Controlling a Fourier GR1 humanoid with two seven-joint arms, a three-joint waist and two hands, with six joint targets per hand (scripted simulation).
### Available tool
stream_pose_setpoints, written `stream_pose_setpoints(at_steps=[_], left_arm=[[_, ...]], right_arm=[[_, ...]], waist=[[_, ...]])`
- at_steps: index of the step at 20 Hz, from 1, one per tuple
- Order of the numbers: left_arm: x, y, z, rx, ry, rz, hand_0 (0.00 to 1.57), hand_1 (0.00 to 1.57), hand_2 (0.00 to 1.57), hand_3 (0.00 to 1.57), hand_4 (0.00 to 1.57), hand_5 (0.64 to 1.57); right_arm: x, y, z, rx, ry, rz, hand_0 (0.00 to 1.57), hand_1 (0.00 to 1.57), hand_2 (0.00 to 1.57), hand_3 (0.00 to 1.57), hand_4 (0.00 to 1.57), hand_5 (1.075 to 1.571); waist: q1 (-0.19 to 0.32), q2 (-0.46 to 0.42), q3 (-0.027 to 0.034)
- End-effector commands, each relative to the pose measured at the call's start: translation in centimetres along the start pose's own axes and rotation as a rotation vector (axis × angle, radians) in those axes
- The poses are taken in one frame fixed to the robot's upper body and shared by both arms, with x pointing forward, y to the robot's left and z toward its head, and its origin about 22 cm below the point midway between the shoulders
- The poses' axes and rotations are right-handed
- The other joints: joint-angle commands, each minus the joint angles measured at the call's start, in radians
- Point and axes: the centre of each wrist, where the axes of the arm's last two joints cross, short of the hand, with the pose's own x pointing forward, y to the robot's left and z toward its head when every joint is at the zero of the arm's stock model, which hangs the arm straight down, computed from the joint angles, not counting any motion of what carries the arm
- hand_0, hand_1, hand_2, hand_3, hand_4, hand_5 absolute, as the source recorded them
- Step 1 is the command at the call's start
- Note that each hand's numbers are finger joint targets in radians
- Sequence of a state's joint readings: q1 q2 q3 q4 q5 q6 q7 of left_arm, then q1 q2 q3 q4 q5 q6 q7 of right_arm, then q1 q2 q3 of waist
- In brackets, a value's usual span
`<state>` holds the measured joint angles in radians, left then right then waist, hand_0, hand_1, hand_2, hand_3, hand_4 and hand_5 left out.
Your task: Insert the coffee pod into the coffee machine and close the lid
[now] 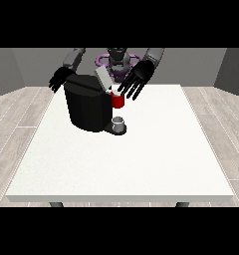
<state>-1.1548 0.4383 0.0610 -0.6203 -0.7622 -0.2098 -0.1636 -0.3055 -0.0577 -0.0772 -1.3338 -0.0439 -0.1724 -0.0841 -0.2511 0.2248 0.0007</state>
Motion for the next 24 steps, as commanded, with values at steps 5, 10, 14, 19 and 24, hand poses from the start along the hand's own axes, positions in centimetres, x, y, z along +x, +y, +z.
stream_pose_setpoints(at_steps=[5, 10, 14, 19, 24], left_arm=[[-1.6, -2.5, 1.0, -0.03, -0.018, 0.008, 0.0, 0.0, 0.0, 0.0, 0.0, 1.571], [-0.2, -5.7, 0.6, -0.088, 0.011, 0.175, 0.0, 0.0, 0.0, 0.0, 0.0, 1.571], [-2.2, -8.8, 1.7, 0.012, 0.001, 0.535, 0.0, 0.0, 0.0, 0.0, 0.08, 1.571], [-5.3, -16.5, 5.5, -0.008, 0.075, 0.793, 0.0, 0.0, 0.0, 0.0, 0.0, 1.571], [-6.4, -19.6, 7.9, -0.029, 0.134, 0.91, 0.0, 0.0, 0.0, 0.0, 0.19, 1.571]], right_arm=[[-1.0, -1.4, 0.6, -0.044, 0.045, -0.005, 0.0, 0.0, 0.0, 0.0, 0.39, 1.571], [-4.6, -1.5, 3.3, -0.074, 0.146, -0.029, 0.0, 0.0, 0.0, 0.0, 0.39, 1.571], [-3.4, -3.6, 2.5, -0.125, 0.126, -0.01, 0.0, 0.0, 0.0, 0.0, 0.42, 1.571], [-5.3, -5.2, 5.8, -0.123, 0.18, 0.004, 0.0, 0.0, 0.0, 0.0, 0.49, 1.571], [-4.0, -6.2, 5.3, -0.06, 0.205, 0.087, 0.0, 0.0, 0.0, 0.0, 0.39, 1.571]], waist=[[0.052, -0.062, -0.0007], [0.093, -0.175, -0.0005], [0.146, -0.228, -0.0022], [0.184, -0.343, -0.0017], [0.259, -0.451, -0.0014]])
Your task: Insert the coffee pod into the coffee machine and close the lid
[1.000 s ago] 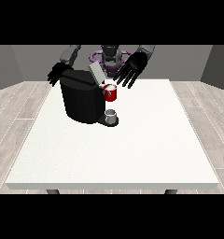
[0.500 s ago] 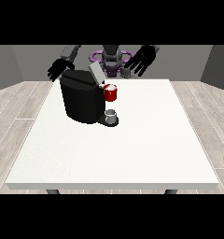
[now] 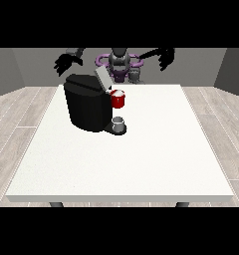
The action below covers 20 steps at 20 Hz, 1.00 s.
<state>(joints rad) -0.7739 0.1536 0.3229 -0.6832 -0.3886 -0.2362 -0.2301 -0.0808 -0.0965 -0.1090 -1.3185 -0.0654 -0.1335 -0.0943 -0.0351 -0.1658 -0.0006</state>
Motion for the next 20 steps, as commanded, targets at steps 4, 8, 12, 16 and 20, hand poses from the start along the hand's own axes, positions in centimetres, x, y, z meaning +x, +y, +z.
stream_pose_setpoints(at_steps=[4, 8, 12, 16, 20], left_arm=[[-6.1, -2.8, 4.1, 0.032, 0.103, 0.191, 0.0, 0.0, 0.0, 0.0, 0.09, 1.571], [-7.4, -4.7, 5.4, -0.004, 0.114, 0.279, 0.0, 0.0, 0.0, 0.0, 0.0, 1.571], [-7.6, -4.7, 6.3, 0.017, 0.077, 0.333, 0.0, 0.0, 0.0, 0.0, 0.06, 1.571], [-6.2, -6.0, 5.7, 0.01, 0.075, 0.357, 0.0, 0.0, 0.0, 0.0, 0.0, 1.571], [-6.2, -5.4, 7.6, 0.021, -0.006, 0.341, 0.0, 0.0, 0.0, 0.0, 0.2, 1.571]], right_arm=[[3.5, 0.2, -0.7, 0.121, -0.048, 0.014, 0.0, 0.0, 0.0, 0.0, 0.26, 1.571], [5.7, 1.0, -1.7, 0.129, -0.099, 0.051, 0.0, 0.0, 0.0, 0.0, 0.04, 1.571], [7.0, -0.7, -2.6, 0.199, -0.134, 0.033, 0.0, 0.0, 0.0, 0.0, 0.0, 1.571], [8.6, 2.5, -3.6, 0.266, -0.126, 0.074, 0.0, 0.0, 0.0, 0.0, 0.0, 1.571], [7.9, 1.7, -3.7, 0.272, -0.188, 0.105, 0.0, 0.0, 0.0, 0.0, 0.22, 1.571]], waist=[[0.049, -0.087, 0.0002], [0.116, -0.121, 0.0003], [0.155, -0.087, 0.0007], [0.169, -0.073, 0.0006], [0.181, -0.005, 0.0008]])
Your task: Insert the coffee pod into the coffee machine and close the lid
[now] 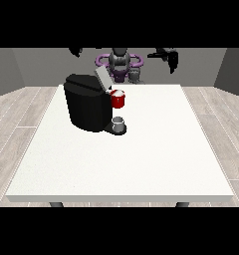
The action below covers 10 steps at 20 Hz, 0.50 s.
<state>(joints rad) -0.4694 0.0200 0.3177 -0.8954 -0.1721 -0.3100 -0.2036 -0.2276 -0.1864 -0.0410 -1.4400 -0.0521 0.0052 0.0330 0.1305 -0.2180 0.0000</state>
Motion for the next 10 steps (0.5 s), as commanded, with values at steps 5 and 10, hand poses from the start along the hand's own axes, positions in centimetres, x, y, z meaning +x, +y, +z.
stream_pose_setpoints(at_steps=[5, 10], left_arm=[[2.6, -0.6, 1.3, 0.008, -0.091, -0.006, 0.0, 0.0, 0.0, 0.0, 0.0, 1.571], [3.0, -0.4, 2.8, 0.03, -0.079, 0.044, 0.0, 0.0, 0.0, 0.0, 0.0, 1.571]], right_arm=[[0.1, 0.0, -1.8, 0.042, -0.036, 0.005, 0.0, 0.0, 0.0, 0.0, 0.0, 1.571], [0.4, 0.3, -3.3, 0.028, -0.012, -0.034, 0.0, 0.0, 0.0, 0.0, 0.0, 1.571]], waist=[[0.038, 0.093, 0.0003], [0.036, 0.124, 0.0002]])
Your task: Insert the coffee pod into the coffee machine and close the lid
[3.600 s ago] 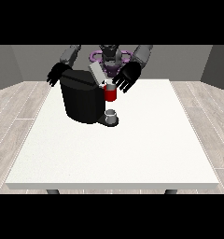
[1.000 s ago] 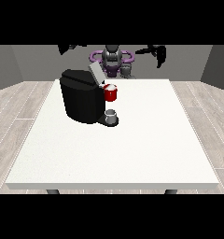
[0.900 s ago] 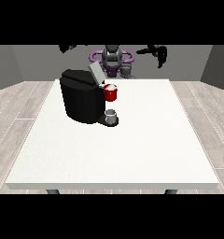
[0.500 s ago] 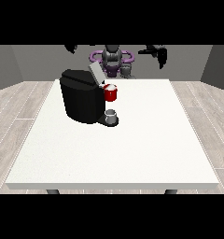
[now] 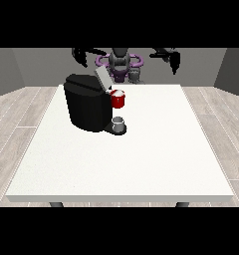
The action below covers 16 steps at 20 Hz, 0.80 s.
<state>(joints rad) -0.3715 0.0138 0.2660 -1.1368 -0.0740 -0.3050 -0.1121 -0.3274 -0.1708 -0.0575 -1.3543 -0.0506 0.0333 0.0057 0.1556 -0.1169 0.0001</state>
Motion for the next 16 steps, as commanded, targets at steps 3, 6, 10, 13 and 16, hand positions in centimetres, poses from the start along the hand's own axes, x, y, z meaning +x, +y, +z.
stream_pose_setpoints(at_steps=[3, 6, 10, 13, 16], left_arm=[[1.6, 1.0, 1.1, 0.067, -0.037, 0.004, 0.0, 0.0, 0.0, 0.0, 0.0, 1.571], [1.5, 0.5, 2.3, 0.015, -0.029, -0.028, 0.0, 0.0, 0.0, 0.0, 0.0, 1.571], [1.5, 1.3, 3.1, 0.066, -0.028, -0.044, 0.0, 0.0, 0.0, 0.0, 0.0, 1.571], [1.3, -0.2, 3.1, 0.052, -0.063, -0.031, 0.0, 0.0, 0.0, 0.0, 0.0, 1.571], [2.5, 1.2, 2.5, 0.089, -0.059, -0.025, 0.0, 0.0, 0.0, 0.0, 0.0, 1.571]], right_arm=[[0.6, 0.9, -1.7, 0.056, 0.009, -0.036, 0.0, 0.0, 0.0, 0.0, 0.0, 1.571], [0.9, -0.6, -3.2, -0.002, -0.019, -0.039, 0.0, 0.0, 0.0, 0.0, 0.0, 1.571], [1.1, 2.6, -3.8, 0.052, -0.015, -0.042, 0.0, 0.0, 0.0, 0.0, 0.0, 1.571], [1.6, 3.5, -4.8, 0.063, 0.012, 0.001, 0.0, 0.0, 0.0, 0.0, 0.0, 1.571], [1.3, 3.4, -4.8, 0.116, -0.002, 0.02, 0.0, 0.0, 0.0, 0.0, 0.0, 1.571]], waist=[[-0.048, 0.065, -0.0001], [-0.001, 0.093, 0.0], [-0.048, 0.101, -0.0001], [-0.039, 0.107, -0.0002], [-0.069, 0.123, -0.0002]])
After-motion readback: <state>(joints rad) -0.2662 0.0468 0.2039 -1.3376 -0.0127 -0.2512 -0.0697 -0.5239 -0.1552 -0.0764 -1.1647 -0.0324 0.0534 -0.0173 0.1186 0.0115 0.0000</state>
